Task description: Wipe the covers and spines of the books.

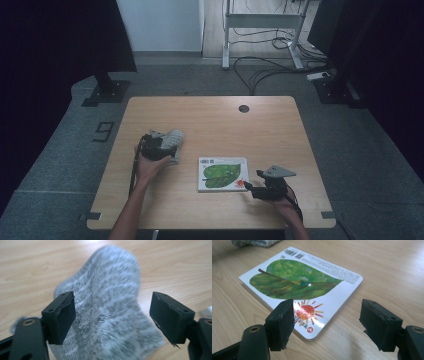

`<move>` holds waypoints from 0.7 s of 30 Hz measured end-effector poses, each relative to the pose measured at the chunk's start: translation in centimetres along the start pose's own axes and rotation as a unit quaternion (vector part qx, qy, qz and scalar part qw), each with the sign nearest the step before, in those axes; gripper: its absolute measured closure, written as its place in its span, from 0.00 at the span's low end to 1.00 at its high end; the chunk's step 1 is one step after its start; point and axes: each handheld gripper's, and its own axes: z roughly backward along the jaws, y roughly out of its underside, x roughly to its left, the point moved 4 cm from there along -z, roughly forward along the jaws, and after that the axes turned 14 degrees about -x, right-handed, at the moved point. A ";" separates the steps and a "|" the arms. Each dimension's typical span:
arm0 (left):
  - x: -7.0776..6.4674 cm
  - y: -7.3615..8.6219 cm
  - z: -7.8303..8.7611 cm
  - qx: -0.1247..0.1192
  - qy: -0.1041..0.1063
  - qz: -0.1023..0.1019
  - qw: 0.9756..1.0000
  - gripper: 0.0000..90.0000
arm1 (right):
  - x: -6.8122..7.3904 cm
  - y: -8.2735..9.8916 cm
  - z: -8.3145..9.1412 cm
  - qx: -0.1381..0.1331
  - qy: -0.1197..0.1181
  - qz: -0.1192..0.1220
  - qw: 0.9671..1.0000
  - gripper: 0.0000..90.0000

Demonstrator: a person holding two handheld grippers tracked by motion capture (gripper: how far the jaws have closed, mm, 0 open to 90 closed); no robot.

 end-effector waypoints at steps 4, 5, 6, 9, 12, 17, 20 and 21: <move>-1.1 -0.7 1.8 -0.028 0.022 -0.012 0.999 0.23 | -0.2 -0.2 0.3 -0.012 0.003 -0.001 1.000 0.31; -1.4 -0.8 2.1 -0.032 0.029 -0.013 0.999 0.23 | -0.2 -0.3 0.3 -0.013 0.003 -0.001 1.000 0.31; -1.8 -0.9 2.4 -0.036 0.039 -0.013 0.999 0.23 | -0.2 -0.3 0.3 -0.014 0.003 -0.001 1.000 0.31; -3.1 -1.0 3.5 -0.049 0.066 -0.020 0.996 0.23 | -0.1 -0.3 0.4 -0.017 0.004 0.002 1.000 0.31; -4.3 -0.7 4.1 -0.056 0.090 -0.024 0.994 0.24 | 0.0 -0.4 0.5 -0.021 0.003 0.004 1.000 0.31; -5.9 0.9 5.0 -0.057 0.122 -0.015 0.991 0.24 | 0.1 -0.4 0.7 -0.028 0.001 0.008 1.000 0.31; -6.5 2.0 5.4 -0.053 0.136 -0.008 0.989 0.24 | 0.1 -0.3 0.9 -0.027 0.003 0.008 1.000 0.31; -6.7 2.4 5.5 -0.049 0.139 -0.007 0.989 0.24 | 0.1 -0.3 1.0 -0.027 0.004 0.007 1.000 0.31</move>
